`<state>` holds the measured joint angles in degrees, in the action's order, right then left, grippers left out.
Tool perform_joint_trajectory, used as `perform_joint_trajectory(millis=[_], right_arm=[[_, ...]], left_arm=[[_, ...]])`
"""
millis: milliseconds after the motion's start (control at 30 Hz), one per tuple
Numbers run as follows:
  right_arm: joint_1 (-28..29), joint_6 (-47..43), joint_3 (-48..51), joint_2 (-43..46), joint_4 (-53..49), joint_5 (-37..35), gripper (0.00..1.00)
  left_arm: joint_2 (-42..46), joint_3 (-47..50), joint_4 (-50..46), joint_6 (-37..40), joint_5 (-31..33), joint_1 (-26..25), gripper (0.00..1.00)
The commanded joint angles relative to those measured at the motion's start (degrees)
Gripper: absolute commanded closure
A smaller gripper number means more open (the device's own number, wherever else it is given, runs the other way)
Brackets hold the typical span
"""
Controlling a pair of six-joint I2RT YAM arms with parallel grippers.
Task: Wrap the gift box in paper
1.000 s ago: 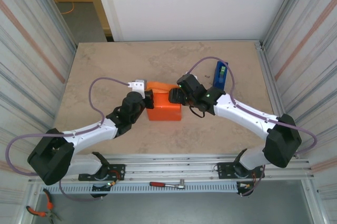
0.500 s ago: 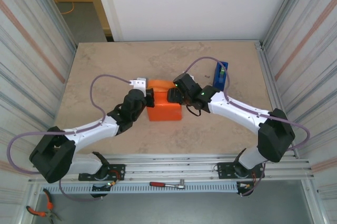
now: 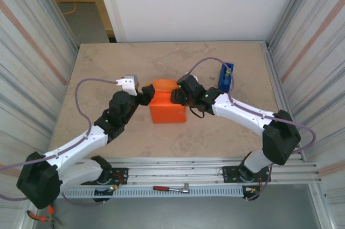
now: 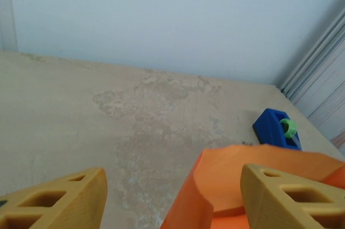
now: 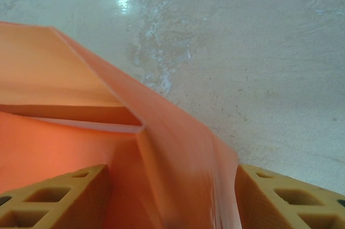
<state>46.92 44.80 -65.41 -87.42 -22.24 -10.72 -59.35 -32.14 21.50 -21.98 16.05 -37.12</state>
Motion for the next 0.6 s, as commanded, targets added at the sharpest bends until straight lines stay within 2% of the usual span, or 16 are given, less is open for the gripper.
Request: perform_joint_trajectory(millis=[0, 133, 567], right_arm=[[1.2, 0.4, 2.6, -2.7, -4.1, 0.4, 0.39], [1.4, 0.6, 3.1, -2.4, -4.0, 0.4, 0.39], [1.7, 0.8, 3.3, -2.0, -4.4, 0.3, 0.4]], left_arm=[[-0.2, 1.6, -0.4, -0.4, 0.5, -2.0, 0.33], [-3.5, 1.4, 0.5, 0.7, 2.6, -4.1, 0.32], [-15.8, -4.0, 3.0, 3.0, 5.5, -4.2, 0.31]])
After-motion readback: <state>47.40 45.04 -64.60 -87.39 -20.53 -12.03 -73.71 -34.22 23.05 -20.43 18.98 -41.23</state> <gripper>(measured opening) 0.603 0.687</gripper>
